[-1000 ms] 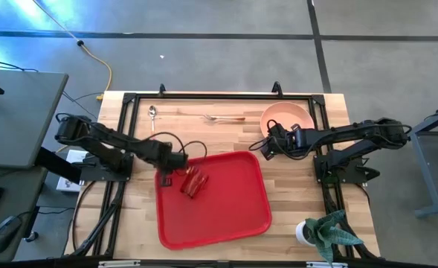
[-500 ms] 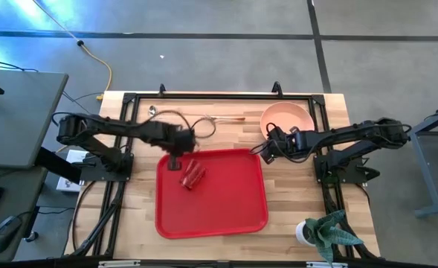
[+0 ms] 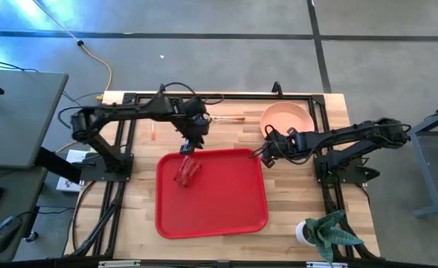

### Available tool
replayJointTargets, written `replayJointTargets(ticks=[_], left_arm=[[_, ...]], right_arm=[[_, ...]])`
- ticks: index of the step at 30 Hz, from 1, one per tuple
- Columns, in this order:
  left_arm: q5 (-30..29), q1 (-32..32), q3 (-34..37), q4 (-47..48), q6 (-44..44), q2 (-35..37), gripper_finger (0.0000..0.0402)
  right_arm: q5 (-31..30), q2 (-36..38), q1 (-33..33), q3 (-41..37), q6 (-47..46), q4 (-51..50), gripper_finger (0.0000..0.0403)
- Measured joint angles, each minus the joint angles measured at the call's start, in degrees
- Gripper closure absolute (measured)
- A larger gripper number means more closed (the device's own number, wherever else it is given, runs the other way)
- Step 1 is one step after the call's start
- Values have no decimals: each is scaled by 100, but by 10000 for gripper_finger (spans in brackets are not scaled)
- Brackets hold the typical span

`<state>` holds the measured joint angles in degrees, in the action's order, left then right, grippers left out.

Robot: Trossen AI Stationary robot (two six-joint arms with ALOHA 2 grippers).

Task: Pick and place plate/cup/fork/spoon on tray
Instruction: Put the brown cup on the red tray

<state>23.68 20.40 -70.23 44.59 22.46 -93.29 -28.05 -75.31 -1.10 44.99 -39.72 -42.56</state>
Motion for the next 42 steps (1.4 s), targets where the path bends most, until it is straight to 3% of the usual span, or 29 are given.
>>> replayJointTargets(ticks=[5,10,24,32,42], left_arm=[[159,55,-535,1023,580,-792,227],[175,55,-1185,1995,1116,-1420,203],[473,44,-1395,3349,1006,-1754,209],[452,44,-1395,3399,783,-1754,211],[448,-36,-1395,3225,855,-1754,273]], right_arm=[[2,0,2,0,261,174,297],[-33,0,2,0,271,200,297],[-55,0,9,-272,320,382,297],[112,0,9,-278,342,426,297],[285,0,4,-278,255,430,297]])
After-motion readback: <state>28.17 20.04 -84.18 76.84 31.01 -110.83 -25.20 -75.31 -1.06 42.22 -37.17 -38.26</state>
